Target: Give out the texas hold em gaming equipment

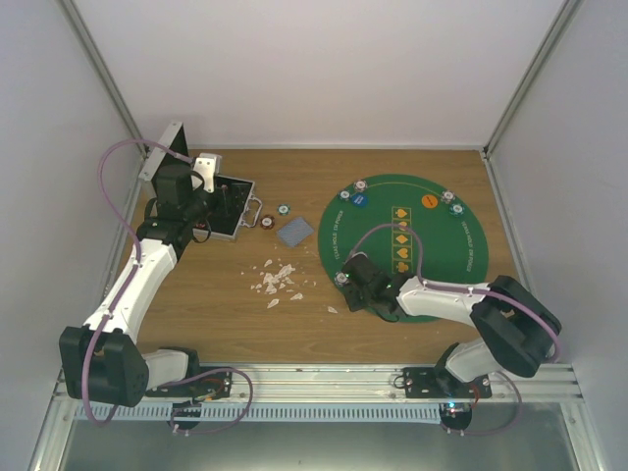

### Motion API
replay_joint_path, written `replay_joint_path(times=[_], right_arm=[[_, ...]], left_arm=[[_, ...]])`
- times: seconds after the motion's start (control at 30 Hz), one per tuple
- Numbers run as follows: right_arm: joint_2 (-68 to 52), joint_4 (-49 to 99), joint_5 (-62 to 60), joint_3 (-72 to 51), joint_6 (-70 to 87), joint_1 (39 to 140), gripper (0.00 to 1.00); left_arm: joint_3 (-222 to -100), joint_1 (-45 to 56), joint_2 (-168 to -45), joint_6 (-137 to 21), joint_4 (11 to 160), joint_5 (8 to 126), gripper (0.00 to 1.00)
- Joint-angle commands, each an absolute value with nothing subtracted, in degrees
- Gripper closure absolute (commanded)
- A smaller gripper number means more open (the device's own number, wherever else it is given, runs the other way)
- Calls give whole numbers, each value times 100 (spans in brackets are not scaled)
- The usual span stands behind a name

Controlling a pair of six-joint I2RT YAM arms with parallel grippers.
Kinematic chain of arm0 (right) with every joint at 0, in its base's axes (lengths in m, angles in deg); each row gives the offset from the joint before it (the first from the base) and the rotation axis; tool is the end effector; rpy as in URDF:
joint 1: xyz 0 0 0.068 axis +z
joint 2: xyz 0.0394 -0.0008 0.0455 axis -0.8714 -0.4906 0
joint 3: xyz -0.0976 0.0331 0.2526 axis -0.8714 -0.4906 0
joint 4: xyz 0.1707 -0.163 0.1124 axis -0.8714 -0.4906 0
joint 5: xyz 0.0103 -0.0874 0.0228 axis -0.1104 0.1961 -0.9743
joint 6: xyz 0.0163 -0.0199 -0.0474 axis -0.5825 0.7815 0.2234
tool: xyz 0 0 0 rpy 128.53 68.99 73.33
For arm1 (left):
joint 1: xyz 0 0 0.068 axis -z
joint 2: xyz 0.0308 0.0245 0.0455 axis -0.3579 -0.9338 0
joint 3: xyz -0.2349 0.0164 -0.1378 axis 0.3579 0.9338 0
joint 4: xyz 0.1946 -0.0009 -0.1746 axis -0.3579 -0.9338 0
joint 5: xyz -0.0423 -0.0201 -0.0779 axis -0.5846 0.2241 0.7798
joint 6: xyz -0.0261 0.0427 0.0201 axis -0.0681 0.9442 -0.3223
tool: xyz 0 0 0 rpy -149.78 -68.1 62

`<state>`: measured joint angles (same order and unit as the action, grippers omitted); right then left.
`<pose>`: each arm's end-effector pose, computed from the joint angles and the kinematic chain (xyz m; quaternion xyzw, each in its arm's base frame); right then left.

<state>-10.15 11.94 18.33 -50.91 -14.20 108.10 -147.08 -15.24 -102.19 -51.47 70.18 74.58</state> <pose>0.1724 0.1778 0.1362 -0.1296 0.9575 0.0746 0.2467 0.2799 -0.0376 0.3198 0.0733 0.8409 -0.1656 0.5100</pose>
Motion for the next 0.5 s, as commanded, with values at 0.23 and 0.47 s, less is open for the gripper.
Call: replay_joint_path(times=[0.23, 0.47], right_arm=[[-1038, 1055, 1911, -5287, -1587, 10852, 52], [-844, 808, 1908, -5221, -1582, 10865, 44]], left_arm=[[-14711, -1527, -10243, -5102, 7219, 7472, 1], [-14703, -1492, -10209, -5106, 7223, 7491, 1]])
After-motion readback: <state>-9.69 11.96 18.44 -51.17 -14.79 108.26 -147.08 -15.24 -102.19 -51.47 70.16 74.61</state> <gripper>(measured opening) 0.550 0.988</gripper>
